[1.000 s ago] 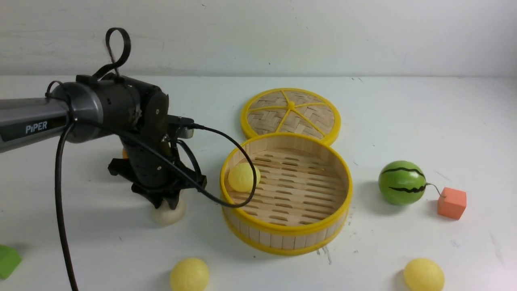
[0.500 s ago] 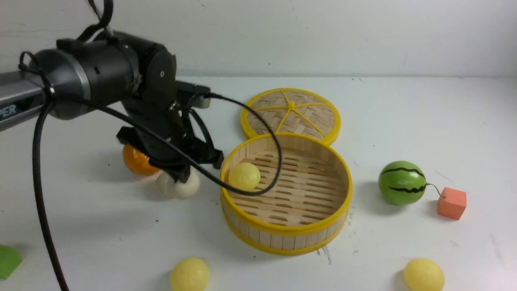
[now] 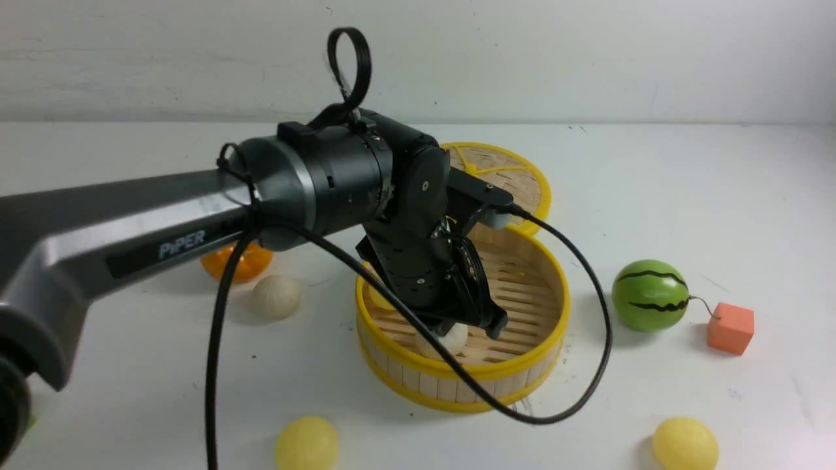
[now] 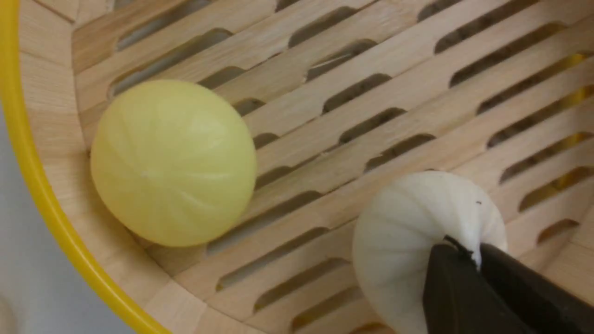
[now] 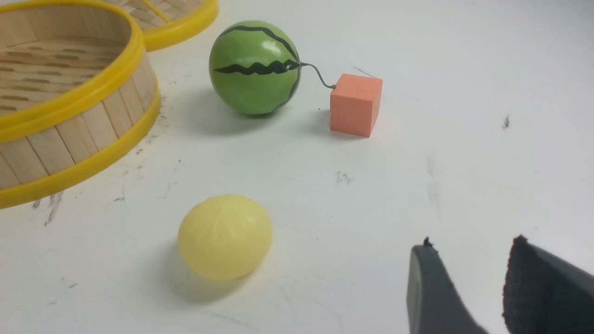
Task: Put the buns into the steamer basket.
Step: Use the left arm to put the steamed stuffed bun into the steamer, then use the left arm to grab a steamed stuffed bun
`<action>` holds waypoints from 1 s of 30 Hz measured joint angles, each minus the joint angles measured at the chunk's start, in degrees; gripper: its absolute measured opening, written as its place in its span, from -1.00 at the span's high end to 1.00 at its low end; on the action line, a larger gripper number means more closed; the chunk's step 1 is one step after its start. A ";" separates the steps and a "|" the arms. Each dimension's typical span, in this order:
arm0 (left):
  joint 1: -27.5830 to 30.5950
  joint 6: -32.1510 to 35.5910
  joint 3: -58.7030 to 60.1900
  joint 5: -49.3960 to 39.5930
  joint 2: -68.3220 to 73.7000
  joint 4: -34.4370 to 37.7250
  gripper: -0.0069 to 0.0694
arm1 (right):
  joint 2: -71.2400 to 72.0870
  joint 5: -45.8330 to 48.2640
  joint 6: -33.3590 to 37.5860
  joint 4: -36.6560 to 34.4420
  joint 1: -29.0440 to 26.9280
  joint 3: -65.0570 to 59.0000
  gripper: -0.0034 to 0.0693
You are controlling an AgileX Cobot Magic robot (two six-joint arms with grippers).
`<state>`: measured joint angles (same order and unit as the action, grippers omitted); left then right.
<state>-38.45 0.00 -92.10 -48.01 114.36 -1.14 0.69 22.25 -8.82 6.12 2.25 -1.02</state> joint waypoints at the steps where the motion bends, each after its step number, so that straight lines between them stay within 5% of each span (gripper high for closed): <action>1: 0.04 0.00 -0.61 -0.05 0.88 -0.84 0.70 | 0.00 0.00 0.00 0.00 0.00 0.00 0.24; 4: 0.04 0.00 -1.59 -0.07 2.31 -2.23 0.52 | 0.00 0.00 0.00 0.00 0.00 0.00 0.24; 9: 0.04 -1.88 -2.98 -2.39 0.96 -2.74 -0.12 | 0.00 0.00 0.00 0.00 0.00 0.00 0.24; 13: 1.26 -4.68 -4.11 -7.76 -5.06 -4.12 -0.36 | 0.00 0.00 0.00 0.00 0.00 0.00 0.24; 23: 18.62 -6.65 -0.41 -11.85 -6.71 -0.46 0.33 | 0.00 0.00 0.00 0.00 0.00 0.00 0.24; 30: 20.99 -5.98 -0.11 -7.53 -0.38 -1.19 0.25 | 0.00 0.00 0.00 0.00 0.00 0.00 0.24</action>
<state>-17.47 -5.98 -92.21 -55.54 113.98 -2.33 0.69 22.25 -8.82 6.12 2.25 -1.02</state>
